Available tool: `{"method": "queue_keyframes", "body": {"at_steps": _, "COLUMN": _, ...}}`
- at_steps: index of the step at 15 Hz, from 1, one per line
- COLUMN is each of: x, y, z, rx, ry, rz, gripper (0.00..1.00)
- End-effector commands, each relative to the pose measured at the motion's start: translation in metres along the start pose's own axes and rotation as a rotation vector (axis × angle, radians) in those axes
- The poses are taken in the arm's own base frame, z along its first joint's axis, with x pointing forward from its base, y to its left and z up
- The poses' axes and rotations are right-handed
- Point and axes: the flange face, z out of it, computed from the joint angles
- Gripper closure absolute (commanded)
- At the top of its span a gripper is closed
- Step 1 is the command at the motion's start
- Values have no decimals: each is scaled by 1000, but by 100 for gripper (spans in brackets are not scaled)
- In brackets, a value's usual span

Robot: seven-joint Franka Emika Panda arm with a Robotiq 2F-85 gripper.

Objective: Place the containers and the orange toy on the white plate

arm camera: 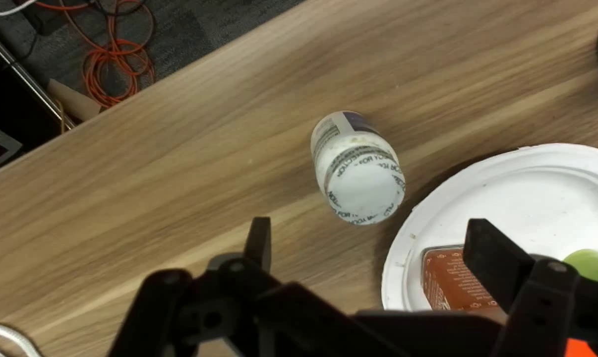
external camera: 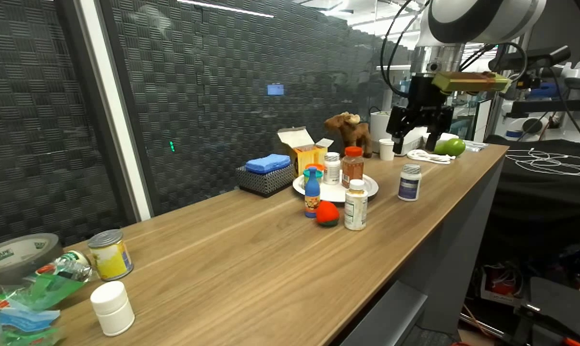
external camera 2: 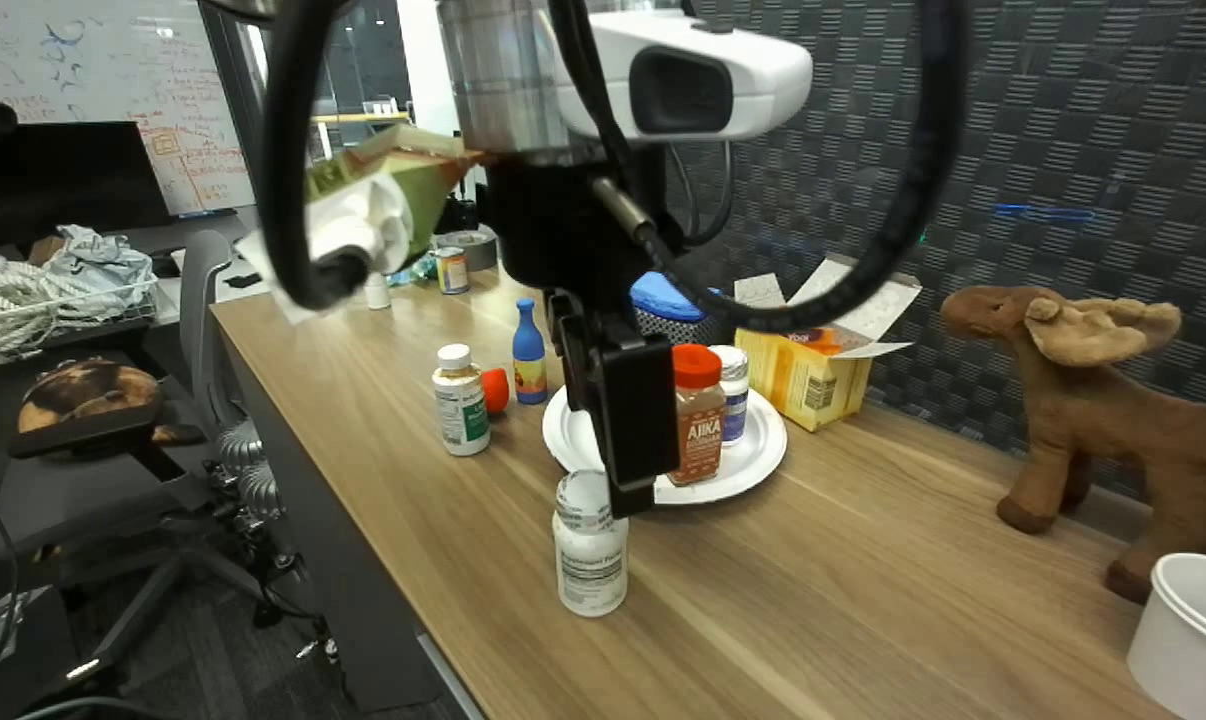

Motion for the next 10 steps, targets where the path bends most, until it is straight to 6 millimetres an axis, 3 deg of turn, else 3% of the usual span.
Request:
{"method": "queue_keyframes", "body": {"at_steps": 1, "x": 0, "y": -1, "z": 5, "rx": 6, "ry": -20, "rz": -15, "gripper": 0}}
{"method": "queue_keyframes", "body": {"at_steps": 10, "x": 2, "y": -10, "z": 28, "rx": 4, "ry": -78, "rz": -50, "gripper": 0}}
